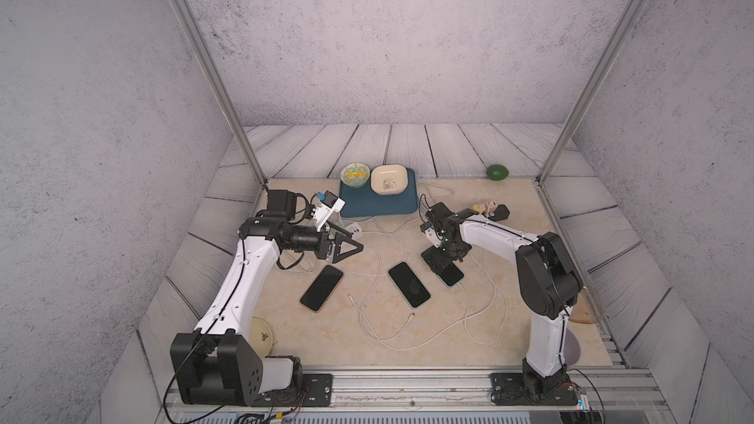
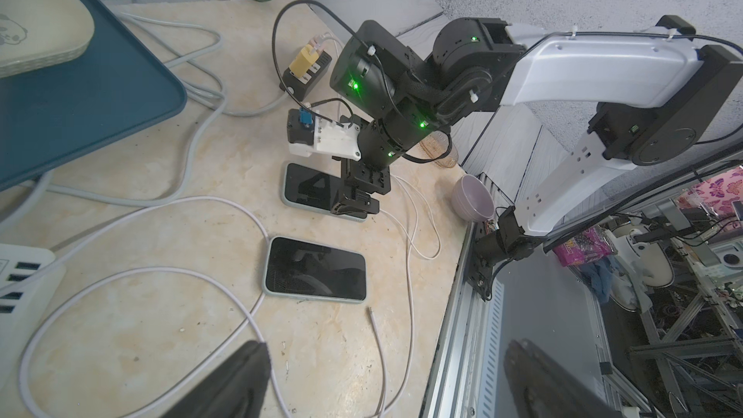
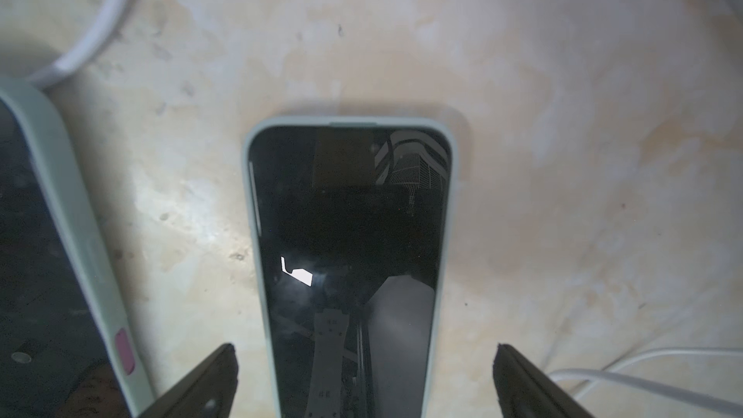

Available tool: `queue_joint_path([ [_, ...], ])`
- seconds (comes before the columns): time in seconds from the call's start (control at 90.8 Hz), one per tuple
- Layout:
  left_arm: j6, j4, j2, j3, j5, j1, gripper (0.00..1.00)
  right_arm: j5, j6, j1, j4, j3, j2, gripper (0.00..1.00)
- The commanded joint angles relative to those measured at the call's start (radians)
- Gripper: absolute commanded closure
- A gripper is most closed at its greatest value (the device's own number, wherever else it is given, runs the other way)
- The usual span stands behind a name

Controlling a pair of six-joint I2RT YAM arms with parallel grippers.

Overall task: Unplug the charging cable from the phone
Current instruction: Pick up the phone at the center of the board.

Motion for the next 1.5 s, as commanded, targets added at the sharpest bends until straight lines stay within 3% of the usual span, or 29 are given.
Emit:
queue_joint_path([
  [0.0,0.021,-0.011,-0.015,-0.007,0.014,0.006,0.02,-0.029,-0.007,-0.002,0.011,-0.012,0.035,0.01],
  [0.429,0.028,-0.017,-0.018,-0.008,0.012,0.007,0.02,-0.05,-0.003,-0.011,0.023,-0.008,0.081,0.01],
  [0.694,0.031,-0.018,-0.018,-0.009,0.012,0.006,0.02,-0.054,-0.001,-0.015,0.017,0.0,0.099,0.07],
  [1.123,0.033,-0.019,-0.018,-0.009,0.012,0.006,0.02,-0.036,0.007,-0.016,0.01,0.018,0.12,0.25],
  [1.486,-0.004,0.01,-0.012,-0.008,-0.012,0.007,0.02,-0.129,0.04,-0.015,0.06,-0.013,-0.042,0.45],
])
